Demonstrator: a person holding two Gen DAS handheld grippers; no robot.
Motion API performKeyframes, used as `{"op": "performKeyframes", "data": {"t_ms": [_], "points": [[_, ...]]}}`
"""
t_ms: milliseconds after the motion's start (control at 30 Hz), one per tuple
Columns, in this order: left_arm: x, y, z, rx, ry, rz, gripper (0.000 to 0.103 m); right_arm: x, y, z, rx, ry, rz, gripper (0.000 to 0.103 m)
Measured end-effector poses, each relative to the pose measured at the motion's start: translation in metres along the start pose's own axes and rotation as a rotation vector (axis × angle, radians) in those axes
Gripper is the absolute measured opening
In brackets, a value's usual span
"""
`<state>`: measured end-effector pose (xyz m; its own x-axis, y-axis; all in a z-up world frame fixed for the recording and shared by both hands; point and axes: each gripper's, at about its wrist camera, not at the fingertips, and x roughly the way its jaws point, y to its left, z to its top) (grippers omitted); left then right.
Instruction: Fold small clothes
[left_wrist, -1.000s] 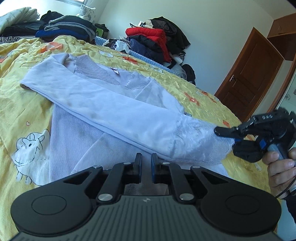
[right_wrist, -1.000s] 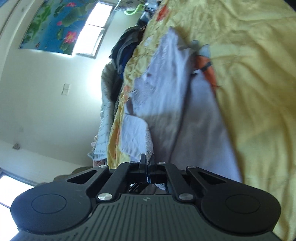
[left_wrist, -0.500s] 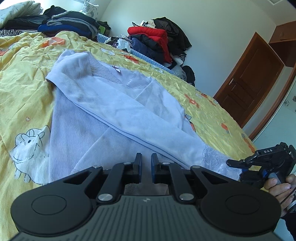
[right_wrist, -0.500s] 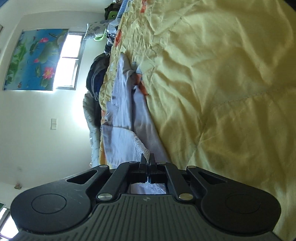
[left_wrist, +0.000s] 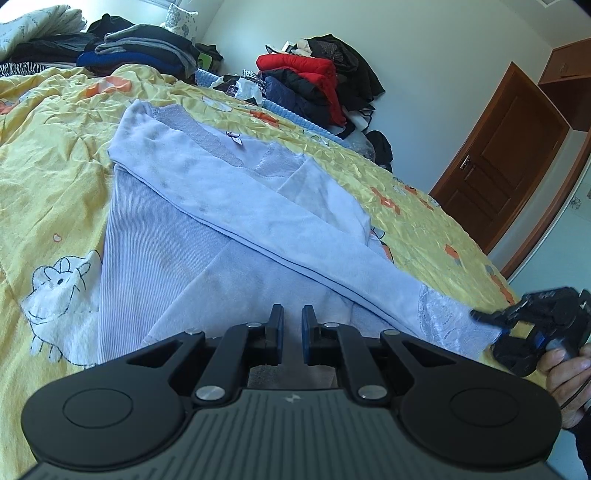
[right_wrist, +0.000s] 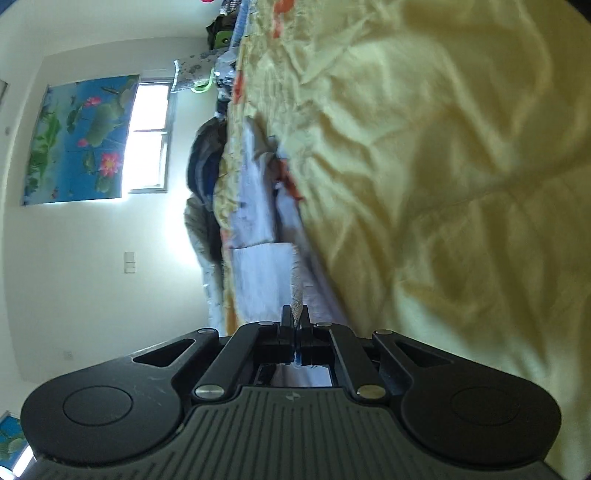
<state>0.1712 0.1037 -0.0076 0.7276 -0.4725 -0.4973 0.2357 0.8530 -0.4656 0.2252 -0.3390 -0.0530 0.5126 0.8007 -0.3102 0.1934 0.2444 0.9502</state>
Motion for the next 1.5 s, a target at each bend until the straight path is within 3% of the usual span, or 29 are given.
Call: {"op": "performKeyframes", "data": {"t_ms": [100, 233, 267, 367, 433, 533, 633, 767, 833, 900, 967, 1067, 1167, 1200, 1233, 1333, 1433, 1500], "points": [[-0.001, -0.001, -0.001, 0.001, -0.003, 0.005, 0.009, -0.002, 0.024, -0.005, 0.024, 0.044, 0.119, 0.006], [-0.001, -0.001, -0.001, 0.0, -0.004, 0.005, 0.01, -0.01, 0.045, -0.024, 0.124, 0.118, 0.339, 0.005], [-0.001, -0.001, -0.001, -0.001, -0.004, 0.005, 0.009, -0.009, 0.043, -0.028, 0.123, 0.116, 0.324, 0.004], [-0.001, -0.001, -0.001, -0.007, -0.003, 0.001, 0.009, -0.002, 0.007, -0.024, 0.124, 0.081, 0.06, 0.007], [-0.001, -0.001, -0.001, -0.007, -0.003, 0.001, 0.009, 0.004, -0.011, -0.023, 0.13, 0.067, 0.004, 0.007], [-0.001, 0.0, -0.001, -0.007, -0.003, 0.001, 0.009, 0.007, -0.008, -0.028, 0.083, 0.069, -0.029, 0.011], [-0.002, -0.001, -0.001, -0.012, -0.002, 0.004, 0.009, 0.004, 0.007, -0.031, -0.043, 0.045, -0.147, 0.019], [-0.021, -0.018, 0.001, 0.033, -0.034, 0.109, 0.01, -0.016, 0.023, -0.032, -0.15, 0.034, -0.244, 0.035], [-0.032, -0.028, 0.005, 0.035, -0.06, 0.104, 0.01, -0.029, 0.038, -0.034, -0.258, -0.036, -0.297, 0.035], [-0.034, -0.037, 0.015, 0.04, -0.075, 0.106, 0.01, -0.032, 0.056, -0.033, -0.357, -0.083, -0.301, 0.035], [-0.023, -0.045, 0.032, 0.055, -0.09, 0.087, 0.01, -0.017, 0.075, -0.033, -0.446, -0.063, -0.26, 0.035], [0.015, -0.051, 0.053, 0.107, -0.044, 0.161, 0.011, 0.029, 0.091, -0.045, -0.534, 0.071, -0.231, 0.038], [0.06, -0.041, 0.063, 0.114, 0.081, 0.28, 0.011, 0.064, 0.086, -0.065, -0.597, 0.198, -0.312, 0.038], [0.066, -0.037, 0.063, 0.114, 0.085, 0.279, 0.011, 0.069, 0.083, -0.073, -0.628, 0.229, -0.351, 0.043], [0.066, -0.035, 0.063, 0.115, 0.064, 0.265, 0.011, 0.071, 0.077, -0.079, -0.647, 0.25, -0.376, 0.039], [0.066, -0.032, 0.064, 0.124, 0.087, 0.246, 0.011, 0.059, 0.067, -0.085, -0.613, 0.274, -0.316, 0.039], [0.063, -0.027, 0.063, 0.121, 0.083, 0.227, 0.011, 0.049, 0.066, -0.079, -0.555, 0.278, -0.318, 0.04], [0.058, -0.031, 0.063, 0.128, 0.086, 0.261, 0.011, 0.046, 0.076, -0.079, -0.558, 0.272, -0.308, 0.042]]}}
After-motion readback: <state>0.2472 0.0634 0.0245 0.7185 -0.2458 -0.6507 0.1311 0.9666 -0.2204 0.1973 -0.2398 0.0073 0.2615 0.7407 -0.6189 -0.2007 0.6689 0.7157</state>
